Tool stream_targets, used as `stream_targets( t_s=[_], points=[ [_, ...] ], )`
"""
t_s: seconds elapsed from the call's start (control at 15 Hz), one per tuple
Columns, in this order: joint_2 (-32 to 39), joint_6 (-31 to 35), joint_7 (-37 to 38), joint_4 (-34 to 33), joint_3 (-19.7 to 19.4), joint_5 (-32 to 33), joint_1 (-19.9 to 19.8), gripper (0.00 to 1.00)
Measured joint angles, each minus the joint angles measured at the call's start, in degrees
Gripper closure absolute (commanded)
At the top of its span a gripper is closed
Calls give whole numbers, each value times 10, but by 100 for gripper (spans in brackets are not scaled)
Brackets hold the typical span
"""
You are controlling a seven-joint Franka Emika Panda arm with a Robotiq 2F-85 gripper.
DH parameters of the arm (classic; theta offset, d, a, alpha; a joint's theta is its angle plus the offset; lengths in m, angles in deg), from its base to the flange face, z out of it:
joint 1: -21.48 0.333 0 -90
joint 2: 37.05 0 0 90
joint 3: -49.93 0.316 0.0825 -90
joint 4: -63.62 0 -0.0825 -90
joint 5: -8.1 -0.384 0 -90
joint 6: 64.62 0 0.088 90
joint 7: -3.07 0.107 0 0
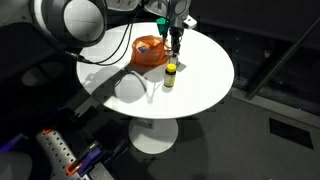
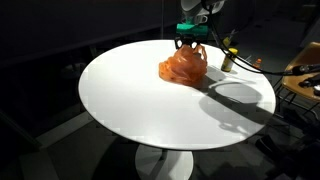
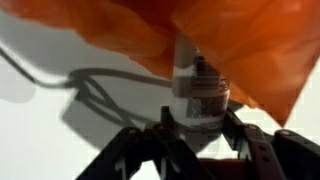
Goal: Put the white lotion bottle in the plastic bag
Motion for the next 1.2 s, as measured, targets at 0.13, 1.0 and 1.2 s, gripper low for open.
stream_targets(
  t_s=[0.13, 1.0, 1.2],
  points=[
    [-6, 0, 0, -3, -4, 0, 1, 73],
    [-38, 39, 1, -3, -62, 38, 49, 73],
    [-38, 42, 1, -1, -72, 49, 66, 73]
  ],
)
